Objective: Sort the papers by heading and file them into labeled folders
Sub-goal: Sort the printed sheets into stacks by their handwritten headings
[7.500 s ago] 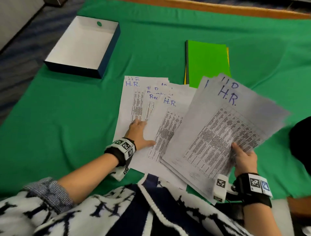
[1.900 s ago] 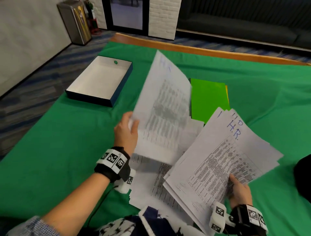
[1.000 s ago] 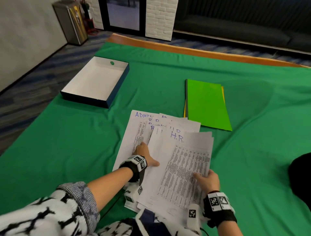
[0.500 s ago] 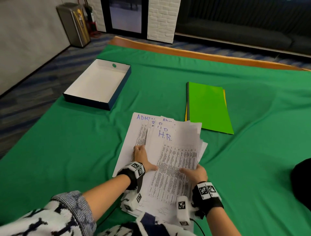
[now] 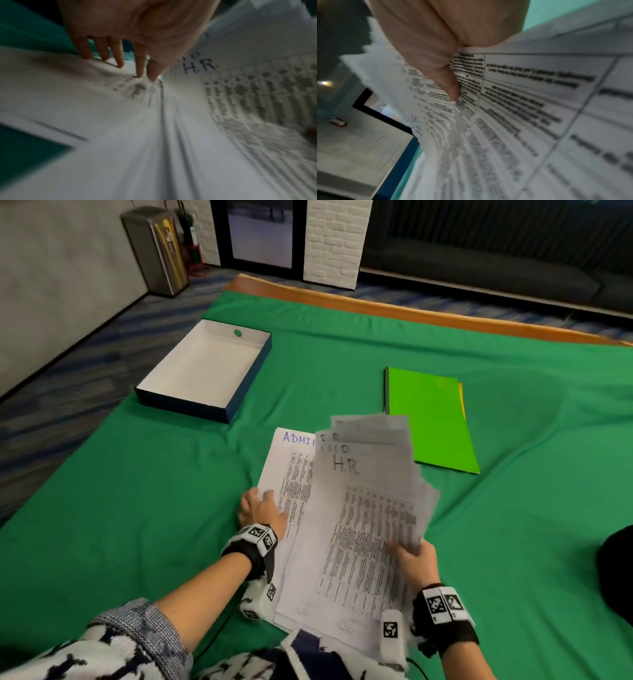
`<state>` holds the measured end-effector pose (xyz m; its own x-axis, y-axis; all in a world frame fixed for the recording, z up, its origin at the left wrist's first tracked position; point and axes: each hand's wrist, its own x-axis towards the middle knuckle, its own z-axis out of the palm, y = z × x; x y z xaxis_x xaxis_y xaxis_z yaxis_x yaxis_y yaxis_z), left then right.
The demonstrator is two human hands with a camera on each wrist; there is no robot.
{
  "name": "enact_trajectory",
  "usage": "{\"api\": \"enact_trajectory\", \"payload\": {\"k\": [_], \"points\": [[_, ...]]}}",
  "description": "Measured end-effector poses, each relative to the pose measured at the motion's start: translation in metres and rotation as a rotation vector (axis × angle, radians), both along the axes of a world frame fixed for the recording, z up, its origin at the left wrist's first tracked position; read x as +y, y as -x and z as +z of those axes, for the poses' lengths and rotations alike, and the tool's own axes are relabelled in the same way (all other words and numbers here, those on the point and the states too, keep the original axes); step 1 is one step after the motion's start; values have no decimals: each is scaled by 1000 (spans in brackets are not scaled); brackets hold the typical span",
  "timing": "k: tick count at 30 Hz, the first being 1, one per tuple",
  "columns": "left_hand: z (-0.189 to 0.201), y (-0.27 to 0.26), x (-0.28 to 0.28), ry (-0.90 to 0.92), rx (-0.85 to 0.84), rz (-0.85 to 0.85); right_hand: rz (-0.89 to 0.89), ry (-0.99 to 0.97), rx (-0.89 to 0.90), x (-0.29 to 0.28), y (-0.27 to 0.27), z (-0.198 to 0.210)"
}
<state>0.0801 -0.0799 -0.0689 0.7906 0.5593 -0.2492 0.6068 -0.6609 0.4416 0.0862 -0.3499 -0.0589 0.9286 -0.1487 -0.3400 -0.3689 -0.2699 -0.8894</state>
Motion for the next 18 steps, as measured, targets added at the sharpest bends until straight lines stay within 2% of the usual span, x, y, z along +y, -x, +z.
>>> {"api": "enact_trajectory", "payload": {"k": [2, 6, 8, 14, 18], "points": [[1, -1, 11, -10, 59, 59, -71, -81, 44, -14, 5, -4], [4, -5, 20, 68, 106, 56, -182, -188, 122, -34, 11, -13], [5, -7, 23, 90, 138, 68, -202, -177, 138, -42, 11, -15], [6, -10, 28, -13, 198, 12, -234, -164, 185, -52, 12, -23], [14, -14, 31, 49, 233, 22, -217, -178, 178, -51, 17, -17]]}}
